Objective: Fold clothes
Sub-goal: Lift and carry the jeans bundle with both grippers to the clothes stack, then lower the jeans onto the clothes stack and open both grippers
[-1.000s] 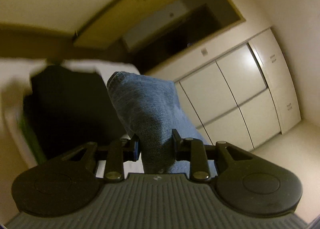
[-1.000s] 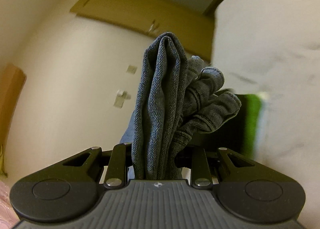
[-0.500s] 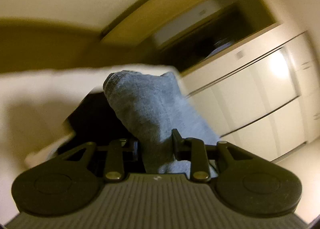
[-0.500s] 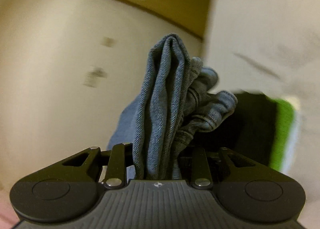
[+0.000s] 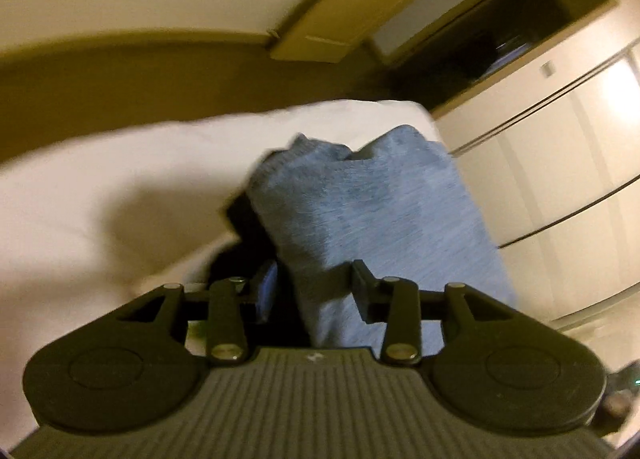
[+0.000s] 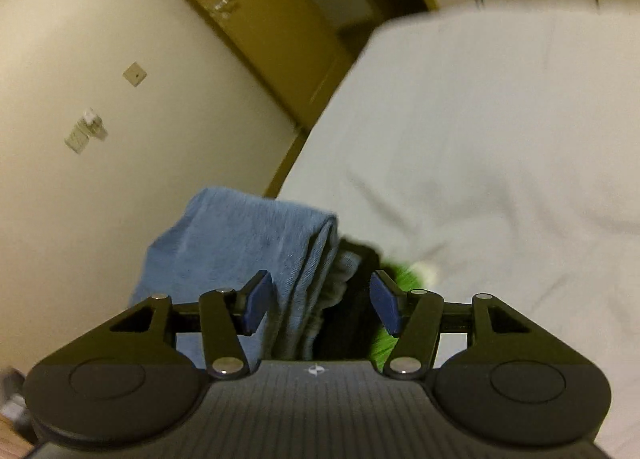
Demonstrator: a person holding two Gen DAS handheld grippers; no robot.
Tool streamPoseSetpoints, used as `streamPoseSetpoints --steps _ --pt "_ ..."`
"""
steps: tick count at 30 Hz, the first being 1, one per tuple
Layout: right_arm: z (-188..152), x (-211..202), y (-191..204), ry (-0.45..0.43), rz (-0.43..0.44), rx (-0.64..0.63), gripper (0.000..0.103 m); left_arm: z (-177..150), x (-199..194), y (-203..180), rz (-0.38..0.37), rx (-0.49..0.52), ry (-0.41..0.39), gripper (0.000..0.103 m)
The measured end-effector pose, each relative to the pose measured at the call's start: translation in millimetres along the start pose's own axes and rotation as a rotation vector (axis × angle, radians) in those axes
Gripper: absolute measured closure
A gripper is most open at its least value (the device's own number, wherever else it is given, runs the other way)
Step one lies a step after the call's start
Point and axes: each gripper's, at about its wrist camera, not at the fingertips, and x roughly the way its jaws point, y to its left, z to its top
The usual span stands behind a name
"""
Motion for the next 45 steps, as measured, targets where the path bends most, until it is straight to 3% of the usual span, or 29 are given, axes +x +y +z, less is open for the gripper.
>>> streamPoseSetpoints --steps 2,3,6,10,12,15,19,24,29,39,45 --pt "-11.8 -9.3 13.6 -0.039 -0.039 -0.103 0.051 0.0 -15.7 -23.4 0.052 0.105 -0.018 0.079" --pt "-18.8 -10.8 21.9 -0.050 -0.042 -0.154 0.059 0.6 -19.9 -38.2 0.075 0.180 -0.033 0.079" --pt "-35.6 -4.5 57.0 -0.045 -0.064 -0.313 0.065 6.0 -13.4 -83.5 0.104 0.422 -0.082 0.079" --pt "-40.6 17.2 87.5 -0.078 -0.141 -0.445 0.065 17.3 29.9 -104.9 0.095 0.552 -0.060 0.079" --pt "-38.2 38.5 90.3 -0.064 -0.190 -0.464 0.065 21.6 60.8 -99.0 0.115 0.590 -0.010 0.081" --pt "-32.8 67.1 80.1 0.002 -0.188 -0.405 0.064 30.5 89.9 -88.2 0.126 0.597 0.026 0.080" --pt "-25.8 65.7 84.6 0.001 -0.175 -0.361 0.063 44.1 86.7 -100.2 0.108 0.608 0.074 0.087" --pt "-23.4 56.8 86.0 0.014 -0.208 -0.272 0.061 56.6 99.8 -147.6 0.019 0.805 0.104 0.086" --pt "-17.9 48.5 89.2 0.021 -0.260 -0.177 0.061 60.9 139.2 -185.5 0.021 0.960 0.152 0.086" --pt "-14.3 85.5 91.3 0.074 -0.431 -0.101 0.060 68.8 192.1 -191.0 -0.024 1.037 0.197 0.083" --pt "-8.6 105.7 81.7 0.110 -0.428 -0.050 0.060 73.5 207.0 -181.6 -0.026 0.985 0.207 0.081"
